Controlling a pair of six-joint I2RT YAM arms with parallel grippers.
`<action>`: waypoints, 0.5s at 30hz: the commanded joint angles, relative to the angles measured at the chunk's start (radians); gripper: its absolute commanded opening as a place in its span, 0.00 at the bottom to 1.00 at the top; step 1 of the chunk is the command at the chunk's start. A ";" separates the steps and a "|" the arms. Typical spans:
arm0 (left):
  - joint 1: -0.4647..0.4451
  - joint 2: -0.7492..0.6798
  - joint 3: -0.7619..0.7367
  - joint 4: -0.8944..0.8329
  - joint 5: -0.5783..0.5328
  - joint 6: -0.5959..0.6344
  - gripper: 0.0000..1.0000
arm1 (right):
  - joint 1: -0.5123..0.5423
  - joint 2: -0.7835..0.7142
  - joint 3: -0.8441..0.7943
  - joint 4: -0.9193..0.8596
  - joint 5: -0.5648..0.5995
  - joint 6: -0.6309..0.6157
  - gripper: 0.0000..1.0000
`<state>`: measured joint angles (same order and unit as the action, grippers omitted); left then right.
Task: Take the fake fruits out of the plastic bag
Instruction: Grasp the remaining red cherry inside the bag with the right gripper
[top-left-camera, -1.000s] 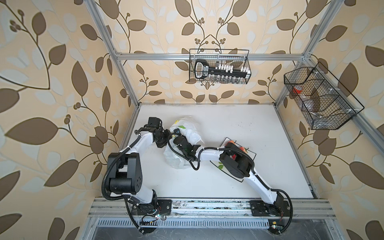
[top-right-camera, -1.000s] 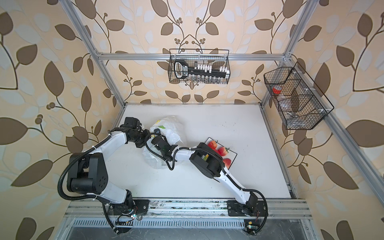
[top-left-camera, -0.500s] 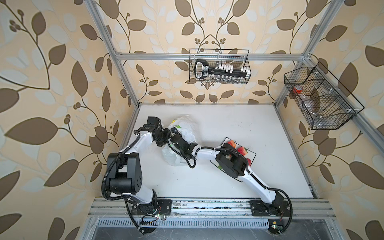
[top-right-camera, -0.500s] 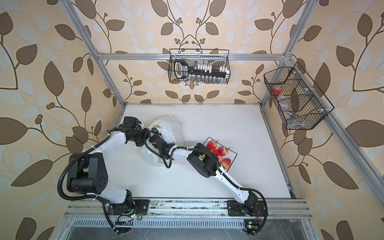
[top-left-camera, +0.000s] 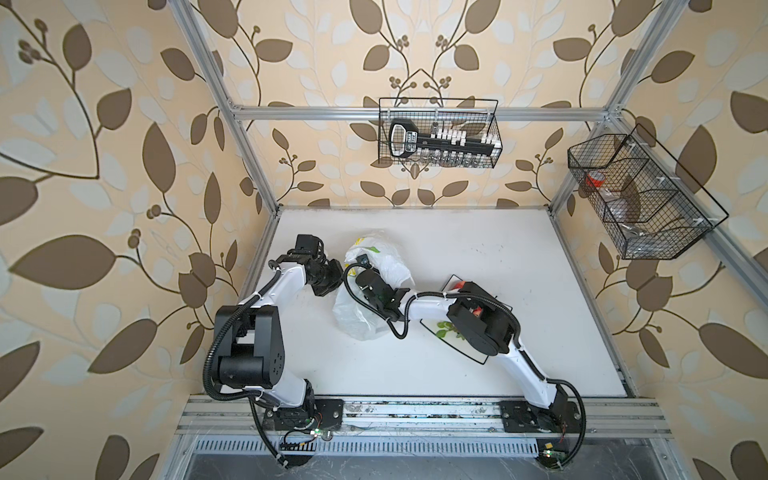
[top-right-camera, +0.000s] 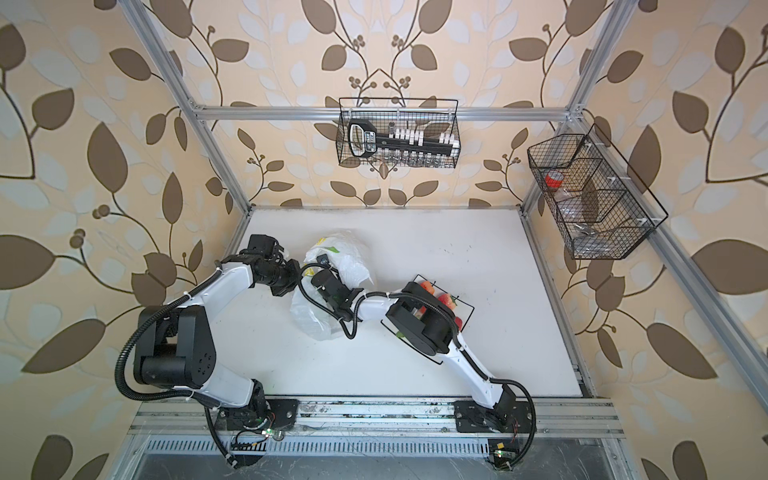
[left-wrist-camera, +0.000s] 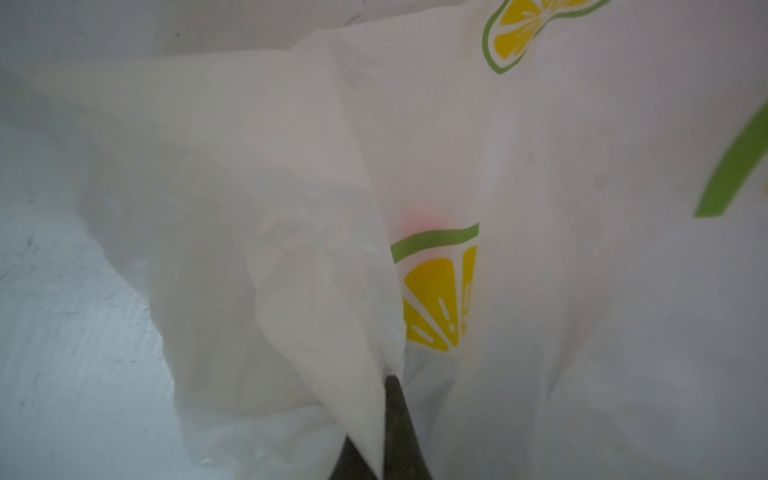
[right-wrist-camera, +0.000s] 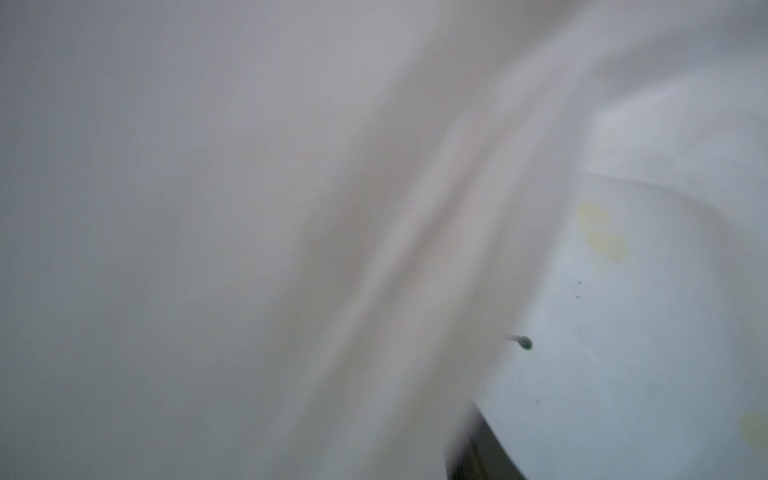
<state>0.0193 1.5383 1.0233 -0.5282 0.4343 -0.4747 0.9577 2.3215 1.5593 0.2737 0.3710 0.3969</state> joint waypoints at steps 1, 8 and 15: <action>0.000 -0.014 0.050 -0.010 -0.014 0.001 0.00 | 0.001 -0.093 -0.073 0.058 -0.016 0.015 0.38; 0.015 -0.010 0.067 -0.006 -0.017 -0.002 0.00 | 0.006 -0.228 -0.225 0.088 -0.044 0.029 0.37; 0.054 -0.029 0.072 0.003 -0.026 -0.012 0.00 | 0.017 -0.358 -0.351 0.084 -0.063 0.036 0.37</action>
<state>0.0555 1.5383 1.0534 -0.5270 0.4248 -0.4793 0.9638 2.0224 1.2469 0.3424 0.3237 0.4217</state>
